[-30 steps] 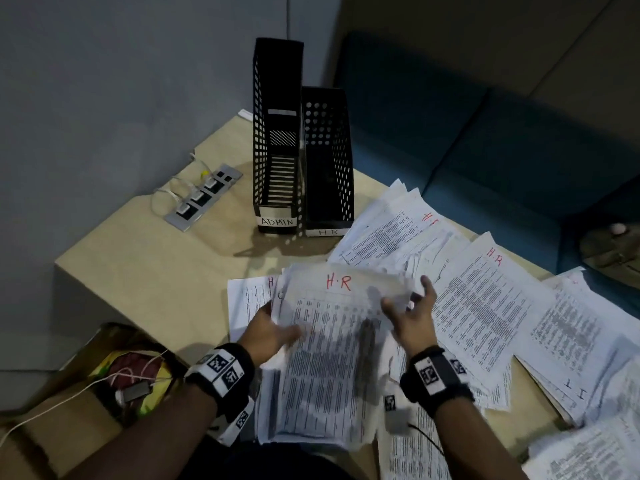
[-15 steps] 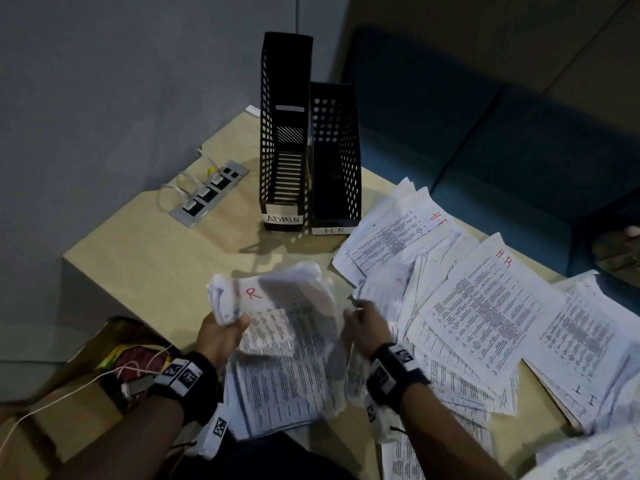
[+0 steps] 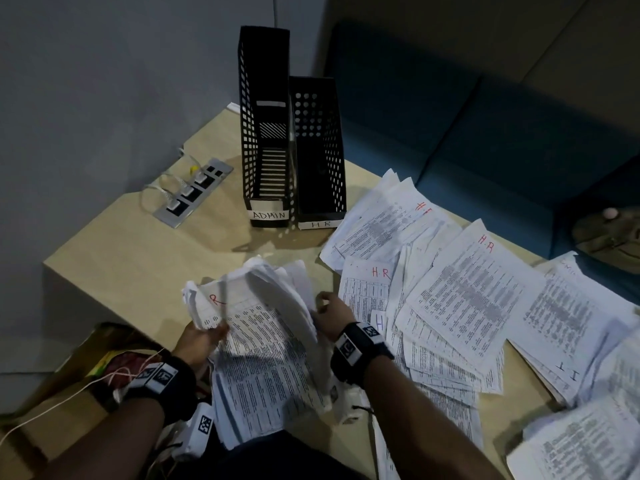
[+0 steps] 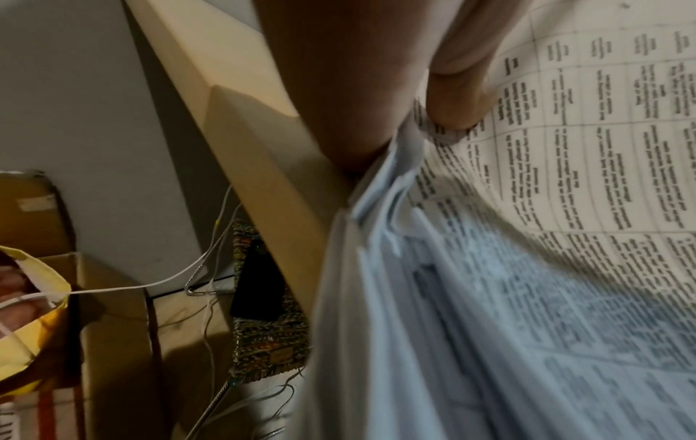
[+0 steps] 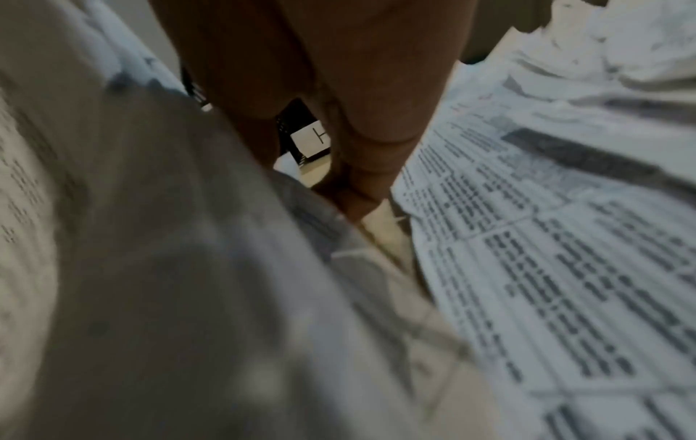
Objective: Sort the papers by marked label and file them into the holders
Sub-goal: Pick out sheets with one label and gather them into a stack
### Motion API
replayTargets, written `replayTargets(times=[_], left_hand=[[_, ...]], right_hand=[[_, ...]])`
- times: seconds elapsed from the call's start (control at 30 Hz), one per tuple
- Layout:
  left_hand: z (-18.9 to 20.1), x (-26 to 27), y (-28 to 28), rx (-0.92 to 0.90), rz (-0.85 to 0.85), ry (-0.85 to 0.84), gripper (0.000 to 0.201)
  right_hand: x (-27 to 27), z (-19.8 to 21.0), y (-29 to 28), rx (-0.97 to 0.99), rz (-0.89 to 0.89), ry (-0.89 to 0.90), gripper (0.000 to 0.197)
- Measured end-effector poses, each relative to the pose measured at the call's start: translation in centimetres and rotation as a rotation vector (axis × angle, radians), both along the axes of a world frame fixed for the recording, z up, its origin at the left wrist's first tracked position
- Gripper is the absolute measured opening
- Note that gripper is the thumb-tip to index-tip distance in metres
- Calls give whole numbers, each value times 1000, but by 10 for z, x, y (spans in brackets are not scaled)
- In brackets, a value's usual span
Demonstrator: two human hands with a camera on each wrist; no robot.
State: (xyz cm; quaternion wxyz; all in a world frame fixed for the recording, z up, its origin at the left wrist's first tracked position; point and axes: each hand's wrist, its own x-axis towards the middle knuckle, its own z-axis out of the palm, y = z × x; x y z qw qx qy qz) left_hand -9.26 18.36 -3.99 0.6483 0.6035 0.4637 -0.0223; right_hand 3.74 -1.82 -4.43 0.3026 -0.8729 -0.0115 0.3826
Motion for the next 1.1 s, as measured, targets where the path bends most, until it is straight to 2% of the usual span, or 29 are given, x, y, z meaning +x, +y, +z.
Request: replayTargets(times=[0.07,0.13,0.2,0.3,0.37,0.43,0.53,0.6,0.67,0.8,0.9,1.1], left_hand=[[-4,-2,1,-33,-9,1,6],[-5,-2,4,-52,-6,-4,3],[1,3,2,-93,12,-45,8],[15,14,-5,-123,21,-142,15],[17,24,-9,-107,-38,-175,19],[15,37,-15,-91,-111,-170,20],[7,64,-31,-7,-203,-113,29],[1,80,-44,64,-304,-75,35],[-6,92,-55,96,-368,-47,41],[-8,105,-82,180,-411,-1,39],[-8,103,-93,171,-439,29,39],[-20,98,-91,206,-483,47,41]], right_hand=[[-7,9,6,-12,102,-17,19],[-11,27,5,51,87,-77,17],[-3,50,-10,125,-53,-191,20],[27,71,-67,157,-381,-357,17],[49,76,-119,84,-541,-456,26],[66,76,-174,-20,-705,-472,36],[78,62,-245,-284,-831,-338,49],[78,54,-269,-380,-848,-285,49],[74,48,-281,-414,-849,-267,43],[65,29,-286,-388,-840,-194,30],[62,20,-276,-332,-909,-225,33],[65,33,-265,-167,-1087,-393,45]])
